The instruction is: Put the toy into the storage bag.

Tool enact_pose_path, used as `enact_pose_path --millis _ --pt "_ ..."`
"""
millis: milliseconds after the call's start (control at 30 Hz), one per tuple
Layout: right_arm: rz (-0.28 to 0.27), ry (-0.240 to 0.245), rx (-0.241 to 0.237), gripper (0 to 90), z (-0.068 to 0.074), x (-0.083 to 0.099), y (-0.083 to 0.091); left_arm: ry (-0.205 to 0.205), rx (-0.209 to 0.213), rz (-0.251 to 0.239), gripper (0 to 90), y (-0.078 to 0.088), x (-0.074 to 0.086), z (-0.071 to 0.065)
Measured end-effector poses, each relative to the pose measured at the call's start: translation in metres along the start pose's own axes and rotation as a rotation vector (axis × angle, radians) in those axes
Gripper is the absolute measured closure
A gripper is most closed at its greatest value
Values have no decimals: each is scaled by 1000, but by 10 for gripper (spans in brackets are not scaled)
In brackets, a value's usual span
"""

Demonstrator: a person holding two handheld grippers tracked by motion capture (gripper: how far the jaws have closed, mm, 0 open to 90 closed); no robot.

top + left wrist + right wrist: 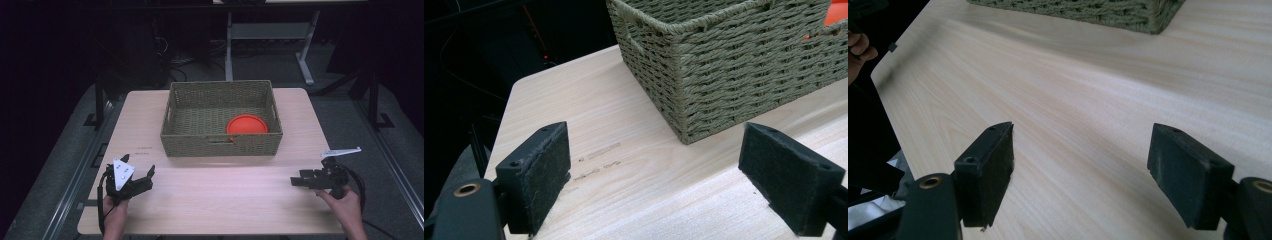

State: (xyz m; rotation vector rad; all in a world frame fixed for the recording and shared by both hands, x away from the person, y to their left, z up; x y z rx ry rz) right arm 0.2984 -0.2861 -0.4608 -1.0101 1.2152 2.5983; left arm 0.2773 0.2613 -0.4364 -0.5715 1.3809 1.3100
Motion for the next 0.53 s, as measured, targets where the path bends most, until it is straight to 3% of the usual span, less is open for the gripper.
enact_pose_path --millis 167,367,533 --pt "-23 -12 -10 255 2 12 2 -9 -1 4 127 0 0 1" --pt "-92 -12 -11 237 6 33 3 -6 -1 4 127 -1 0 0" --pt "-100 20 31 232 10 39 5 -6 0 7 127 -3 0 0"
Point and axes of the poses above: each handheld gripper's, and its own axes: y roughly backward along the jaws, x roughly out of its underside, z roughly to its left, the point moved 3 cm from there along -y, roughly forward along the jaws, and after that the axes turned 3 degrees about x, right-handed, at the moved point
